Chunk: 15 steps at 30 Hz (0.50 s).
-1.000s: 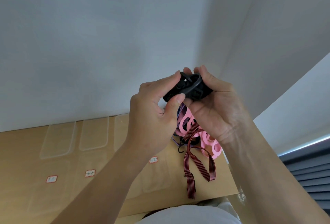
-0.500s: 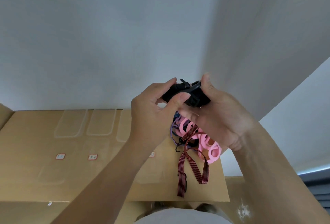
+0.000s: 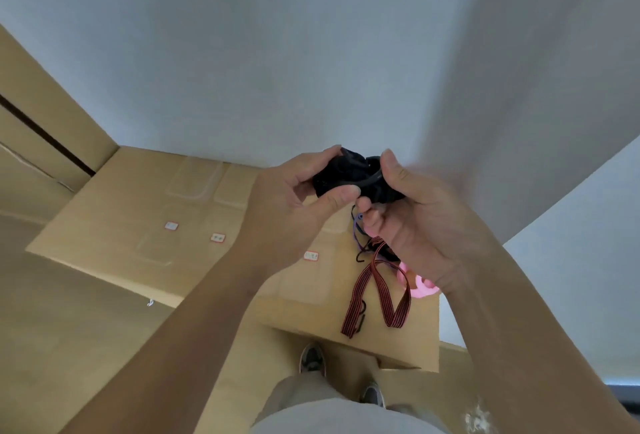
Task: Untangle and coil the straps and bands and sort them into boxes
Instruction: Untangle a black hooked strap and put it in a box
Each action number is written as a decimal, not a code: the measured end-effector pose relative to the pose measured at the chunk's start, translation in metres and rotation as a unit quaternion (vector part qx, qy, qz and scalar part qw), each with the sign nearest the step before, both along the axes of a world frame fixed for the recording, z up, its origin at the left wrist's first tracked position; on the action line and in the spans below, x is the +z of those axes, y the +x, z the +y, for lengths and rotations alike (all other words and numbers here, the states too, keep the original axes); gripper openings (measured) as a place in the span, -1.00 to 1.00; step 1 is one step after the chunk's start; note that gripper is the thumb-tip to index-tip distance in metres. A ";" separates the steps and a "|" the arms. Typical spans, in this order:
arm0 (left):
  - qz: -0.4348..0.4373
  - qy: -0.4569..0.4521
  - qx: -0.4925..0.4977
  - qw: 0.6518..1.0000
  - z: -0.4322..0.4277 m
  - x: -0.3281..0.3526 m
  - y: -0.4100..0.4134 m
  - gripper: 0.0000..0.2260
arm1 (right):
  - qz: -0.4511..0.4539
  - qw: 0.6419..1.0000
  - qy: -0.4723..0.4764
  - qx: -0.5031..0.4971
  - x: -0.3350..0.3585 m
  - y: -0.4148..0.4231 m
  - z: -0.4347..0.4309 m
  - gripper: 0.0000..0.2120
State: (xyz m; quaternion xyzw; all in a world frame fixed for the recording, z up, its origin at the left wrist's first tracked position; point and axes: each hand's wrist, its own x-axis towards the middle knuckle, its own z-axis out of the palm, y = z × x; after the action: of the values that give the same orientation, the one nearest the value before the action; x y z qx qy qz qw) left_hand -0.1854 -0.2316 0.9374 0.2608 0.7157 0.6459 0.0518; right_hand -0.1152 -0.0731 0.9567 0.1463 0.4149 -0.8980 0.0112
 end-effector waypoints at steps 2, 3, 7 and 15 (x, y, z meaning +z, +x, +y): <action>-0.002 0.018 0.028 0.999 -0.008 0.000 0.007 -0.59 | -0.005 1.000 0.001 0.011 -0.003 -0.002 -0.010 -0.69; 0.001 0.021 0.042 0.999 -0.012 0.000 0.010 -0.63 | -0.014 1.000 -0.003 0.014 -0.005 -0.002 -0.016 -0.72; 0.021 -0.013 0.076 0.997 -0.025 0.003 0.016 -0.71 | -0.036 0.997 -0.056 0.029 -0.013 -0.003 -0.034 -0.69; 0.026 -0.034 0.013 0.999 -0.102 0.006 -0.004 -0.72 | -0.048 0.992 -0.074 0.088 -0.020 -0.011 -0.090 -0.79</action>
State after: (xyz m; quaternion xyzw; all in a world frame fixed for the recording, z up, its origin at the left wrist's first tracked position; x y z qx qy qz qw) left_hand -0.1897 -0.3335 0.9434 0.2664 0.7413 0.6151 0.0337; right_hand -0.1262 -0.1635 0.9368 0.1509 0.3580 -0.9135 0.1210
